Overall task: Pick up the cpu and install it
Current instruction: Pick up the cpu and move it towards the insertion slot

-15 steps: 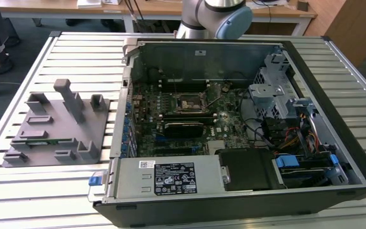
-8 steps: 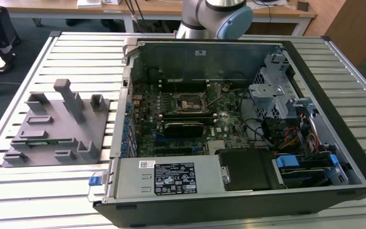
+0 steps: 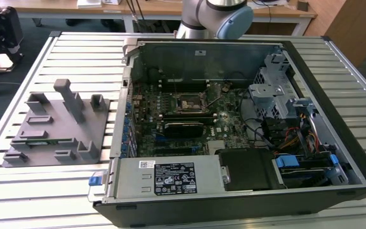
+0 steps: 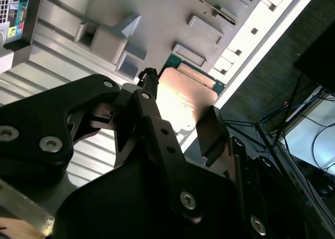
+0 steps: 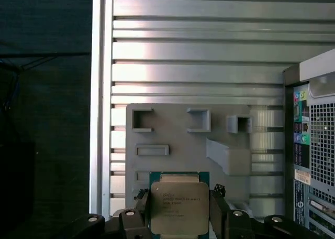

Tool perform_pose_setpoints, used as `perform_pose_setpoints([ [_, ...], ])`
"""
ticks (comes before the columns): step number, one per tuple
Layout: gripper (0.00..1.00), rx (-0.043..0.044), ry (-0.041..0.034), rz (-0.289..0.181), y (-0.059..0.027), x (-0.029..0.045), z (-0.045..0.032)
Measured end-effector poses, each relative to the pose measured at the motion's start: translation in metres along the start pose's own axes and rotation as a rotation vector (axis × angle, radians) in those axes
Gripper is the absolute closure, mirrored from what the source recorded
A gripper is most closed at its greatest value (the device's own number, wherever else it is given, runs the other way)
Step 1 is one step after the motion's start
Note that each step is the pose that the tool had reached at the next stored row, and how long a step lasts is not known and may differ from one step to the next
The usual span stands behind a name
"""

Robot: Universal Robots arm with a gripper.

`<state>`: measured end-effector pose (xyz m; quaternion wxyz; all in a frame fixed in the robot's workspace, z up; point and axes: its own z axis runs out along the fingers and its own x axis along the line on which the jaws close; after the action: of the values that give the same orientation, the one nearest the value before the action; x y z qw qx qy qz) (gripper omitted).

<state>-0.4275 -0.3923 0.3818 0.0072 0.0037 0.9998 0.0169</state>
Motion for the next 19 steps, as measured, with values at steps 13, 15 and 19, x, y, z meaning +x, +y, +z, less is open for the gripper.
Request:
perform_pose_setpoints([
  [13, 0.46, 0.0, 0.0, 0.0, 0.0002, -0.021, 0.0003],
  [15, 0.46, 0.0, -0.0001, 0.0, 0.0002, -0.0244, 0.0004],
  [19, 0.46, 0.0, -0.0001, 0.0, 0.0002, -0.0314, 0.0005],
])
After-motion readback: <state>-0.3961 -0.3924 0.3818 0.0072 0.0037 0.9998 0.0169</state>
